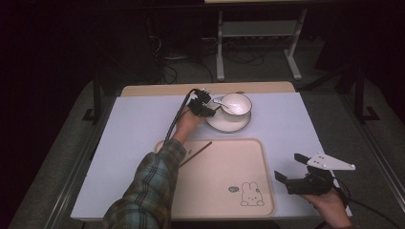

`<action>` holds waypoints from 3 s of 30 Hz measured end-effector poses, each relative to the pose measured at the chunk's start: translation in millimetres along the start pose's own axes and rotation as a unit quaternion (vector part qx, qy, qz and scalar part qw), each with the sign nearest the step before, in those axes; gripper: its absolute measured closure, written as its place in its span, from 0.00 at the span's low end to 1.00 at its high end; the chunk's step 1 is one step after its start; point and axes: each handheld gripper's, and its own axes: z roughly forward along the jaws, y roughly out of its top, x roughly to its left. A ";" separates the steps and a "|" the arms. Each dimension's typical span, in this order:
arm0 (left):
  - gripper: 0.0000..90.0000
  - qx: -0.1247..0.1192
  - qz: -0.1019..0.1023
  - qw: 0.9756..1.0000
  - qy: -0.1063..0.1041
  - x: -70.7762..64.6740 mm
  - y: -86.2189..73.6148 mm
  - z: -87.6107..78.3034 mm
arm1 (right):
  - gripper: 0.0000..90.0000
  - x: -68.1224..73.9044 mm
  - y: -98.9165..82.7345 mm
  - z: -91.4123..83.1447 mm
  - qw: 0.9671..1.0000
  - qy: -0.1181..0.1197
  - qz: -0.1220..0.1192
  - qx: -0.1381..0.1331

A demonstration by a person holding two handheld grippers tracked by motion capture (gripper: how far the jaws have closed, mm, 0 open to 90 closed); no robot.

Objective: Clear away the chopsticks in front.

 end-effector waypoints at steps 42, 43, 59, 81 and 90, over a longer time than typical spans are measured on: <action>0.94 -0.010 -0.035 0.999 -0.012 -15.5 -105.1 -146.4 | 0.00 2.4 0.7 1.5 1.000 -0.002 -0.004 0.003; 0.94 -0.010 -0.035 0.999 -0.012 -15.5 -105.1 -146.4 | 0.00 2.4 0.7 1.5 1.000 -0.002 -0.004 0.003; 0.94 0.002 -0.037 0.999 -0.029 -65.8 -164.1 -155.4 | 0.00 4.0 1.0 0.7 1.000 -0.004 -0.006 0.004; 0.93 0.045 -0.001 0.999 -0.009 -95.4 -170.8 -124.7 | 0.00 3.9 1.0 1.0 1.000 -0.002 -0.008 0.006; 0.90 0.043 -0.002 0.999 -0.012 -95.4 -171.0 -124.7 | 0.00 4.4 1.2 1.0 1.000 -0.002 -0.008 0.005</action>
